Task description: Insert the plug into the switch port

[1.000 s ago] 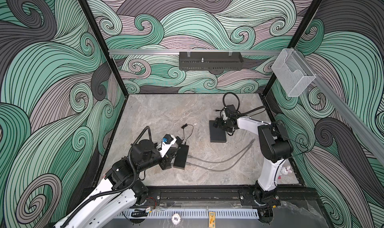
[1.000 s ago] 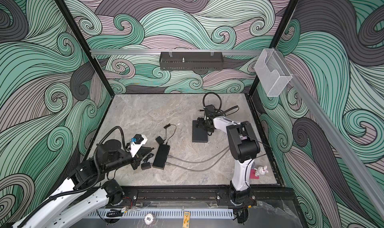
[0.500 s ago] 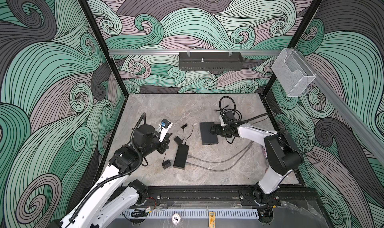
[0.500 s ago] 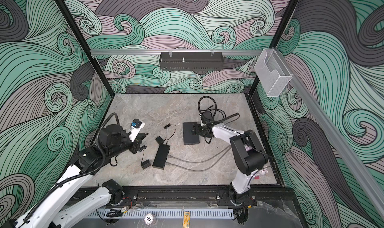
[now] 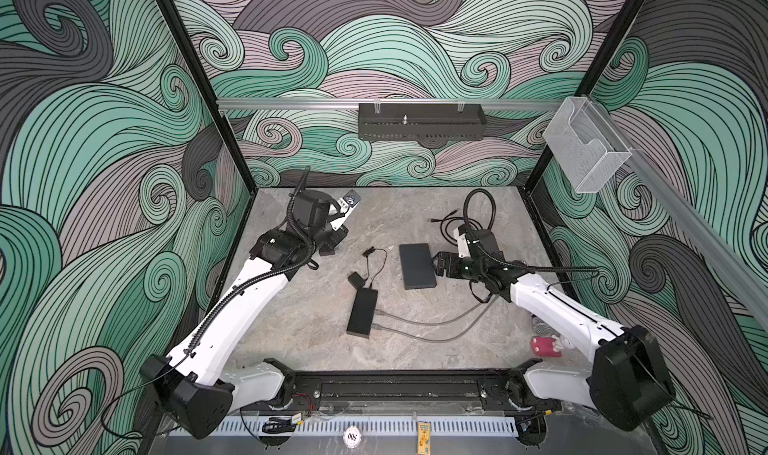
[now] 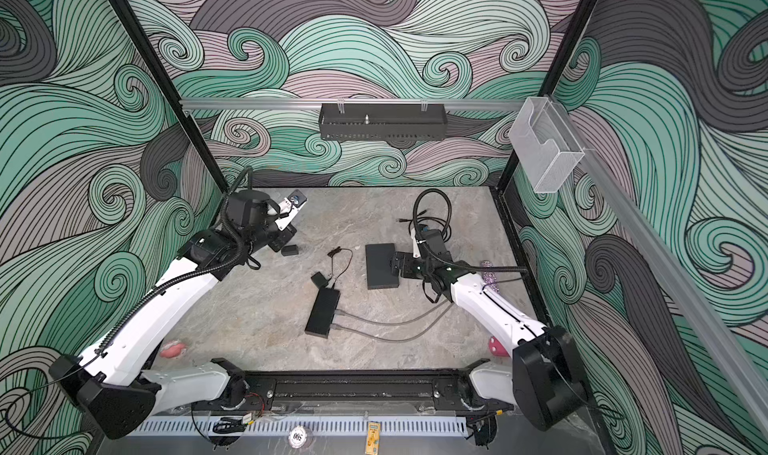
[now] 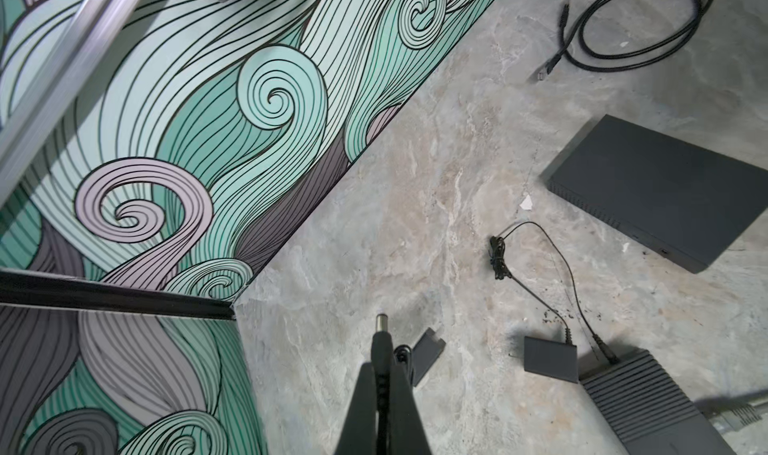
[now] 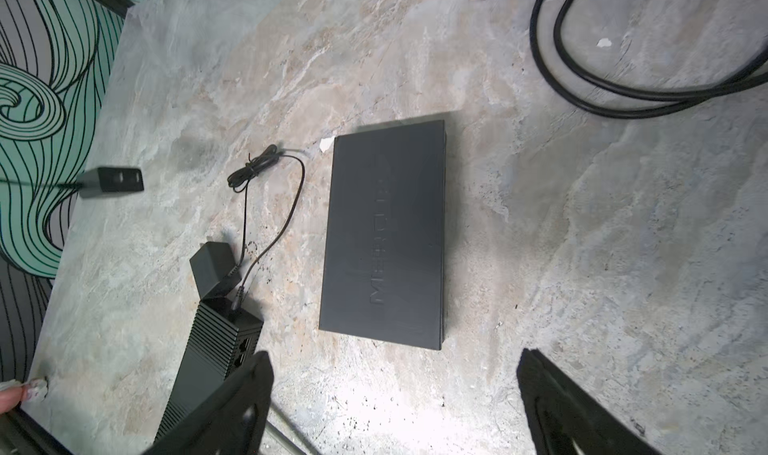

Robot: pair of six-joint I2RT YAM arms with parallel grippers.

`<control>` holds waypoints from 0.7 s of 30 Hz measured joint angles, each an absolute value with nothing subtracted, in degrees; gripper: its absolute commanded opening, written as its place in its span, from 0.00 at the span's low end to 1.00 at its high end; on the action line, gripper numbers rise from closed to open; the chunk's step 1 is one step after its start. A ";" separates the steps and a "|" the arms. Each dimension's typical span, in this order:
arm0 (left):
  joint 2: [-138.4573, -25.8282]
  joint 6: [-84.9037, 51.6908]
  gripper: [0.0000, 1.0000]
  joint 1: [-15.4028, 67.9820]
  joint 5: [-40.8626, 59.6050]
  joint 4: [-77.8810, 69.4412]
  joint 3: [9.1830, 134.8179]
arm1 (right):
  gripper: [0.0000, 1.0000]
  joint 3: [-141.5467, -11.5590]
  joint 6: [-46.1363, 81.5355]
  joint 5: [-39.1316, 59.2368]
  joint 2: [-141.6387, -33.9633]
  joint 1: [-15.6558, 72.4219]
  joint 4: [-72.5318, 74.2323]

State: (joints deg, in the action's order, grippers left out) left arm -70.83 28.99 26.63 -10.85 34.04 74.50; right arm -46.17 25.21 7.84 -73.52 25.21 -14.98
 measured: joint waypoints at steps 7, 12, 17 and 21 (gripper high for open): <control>-76.88 27.73 0.00 26.13 0.69 25.63 64.51 | 0.96 -46.15 23.77 8.58 -75.22 27.44 -15.79; -78.54 27.27 0.00 26.11 3.73 22.09 62.15 | 0.99 -50.59 21.50 4.47 -79.94 34.35 -20.69; -82.67 23.27 0.00 25.63 0.58 21.50 63.88 | 0.94 -52.84 21.71 3.42 -80.44 41.10 -22.65; -87.59 16.99 0.00 22.20 -2.20 21.17 66.72 | 0.91 -58.52 24.32 5.85 -84.86 44.60 -23.05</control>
State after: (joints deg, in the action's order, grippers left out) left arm -87.59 16.99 22.20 -2.20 21.17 66.72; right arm -58.52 24.32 5.85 -84.86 44.60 -23.05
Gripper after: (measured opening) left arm 0.051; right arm 0.914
